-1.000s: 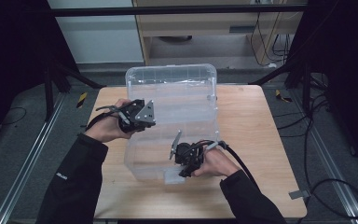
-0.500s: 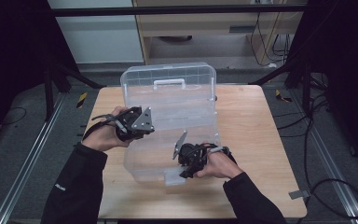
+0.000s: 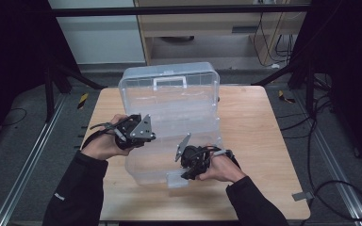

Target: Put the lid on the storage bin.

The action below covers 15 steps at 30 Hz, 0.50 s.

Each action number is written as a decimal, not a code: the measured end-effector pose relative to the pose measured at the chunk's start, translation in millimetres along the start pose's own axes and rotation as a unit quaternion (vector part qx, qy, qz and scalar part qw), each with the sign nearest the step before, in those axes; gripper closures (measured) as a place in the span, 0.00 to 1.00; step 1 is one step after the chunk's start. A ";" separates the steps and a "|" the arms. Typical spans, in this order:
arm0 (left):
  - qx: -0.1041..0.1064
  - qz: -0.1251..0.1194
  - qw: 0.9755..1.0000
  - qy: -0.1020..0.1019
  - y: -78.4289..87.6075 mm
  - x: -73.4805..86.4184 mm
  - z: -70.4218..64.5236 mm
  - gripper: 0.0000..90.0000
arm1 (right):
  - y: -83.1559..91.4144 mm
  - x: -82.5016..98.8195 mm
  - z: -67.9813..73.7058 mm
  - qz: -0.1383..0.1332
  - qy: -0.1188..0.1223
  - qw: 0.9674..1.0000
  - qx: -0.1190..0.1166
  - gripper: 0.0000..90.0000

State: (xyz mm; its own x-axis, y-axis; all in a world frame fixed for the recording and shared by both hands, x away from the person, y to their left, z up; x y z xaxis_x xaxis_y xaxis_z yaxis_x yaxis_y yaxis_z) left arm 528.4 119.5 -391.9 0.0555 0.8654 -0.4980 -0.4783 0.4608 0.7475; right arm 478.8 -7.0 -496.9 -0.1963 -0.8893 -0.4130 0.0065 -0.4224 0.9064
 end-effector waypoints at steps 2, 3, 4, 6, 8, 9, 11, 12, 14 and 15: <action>0.003 -0.004 1.000 0.000 0.2 0.6 -2.6 0.96 | -2.4 -0.6 0.3 0.003 0.005 1.000 0.004 0.77; 0.004 -0.003 1.000 -0.001 0.5 1.1 -3.4 0.96 | -2.6 -0.8 0.3 0.003 0.006 1.000 0.005 0.77; 0.006 -0.002 1.000 -0.002 0.9 1.6 -4.1 0.96 | -2.1 -0.5 0.8 0.003 0.006 1.000 0.007 0.77; 0.006 -0.003 1.000 0.000 0.8 1.5 -5.3 0.95 | -1.5 -0.4 1.2 0.000 0.008 1.000 0.009 0.77; 0.006 -0.001 1.000 -0.002 1.0 1.1 -6.4 0.95 | -0.6 0.5 1.9 -0.001 0.009 1.000 0.011 0.77; 0.005 0.001 1.000 -0.004 1.0 1.0 -6.8 0.95 | -0.2 0.6 1.6 -0.003 0.009 1.000 0.011 0.76; 0.006 0.001 1.000 -0.007 1.0 1.0 -7.7 0.95 | 2.1 1.0 0.8 -0.011 0.008 1.000 0.016 0.76; 0.007 0.001 1.000 -0.006 0.9 1.0 -7.8 0.95 | 5.3 -0.2 1.4 -0.028 0.007 0.999 0.016 0.76; 0.007 0.000 1.000 -0.007 0.8 1.0 -7.9 0.95 | 11.7 -1.1 2.0 -0.055 0.002 0.998 0.012 0.75; 0.006 0.000 1.000 -0.006 0.9 1.0 -8.4 0.95 | 16.1 -0.4 2.1 -0.069 -0.002 0.998 0.008 0.75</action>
State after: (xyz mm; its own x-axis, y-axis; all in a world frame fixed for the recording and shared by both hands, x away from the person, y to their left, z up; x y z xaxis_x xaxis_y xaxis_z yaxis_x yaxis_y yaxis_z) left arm 520.6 119.2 -395.4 0.0665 0.8682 -0.4917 -0.4671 0.4625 0.7536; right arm 476.9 -13.0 -482.0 -0.1977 -0.8224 -0.5335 -0.0358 -0.5378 0.8423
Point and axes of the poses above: each handheld gripper's, and its own axes: y roughly backward along the jaws, x roughly out of its underside, z roughly to its left, the point moved 10 cm from there along -y, roughly forward along the jaws, and after that the axes turned 4 degrees about -x, right-handed, at the moved point
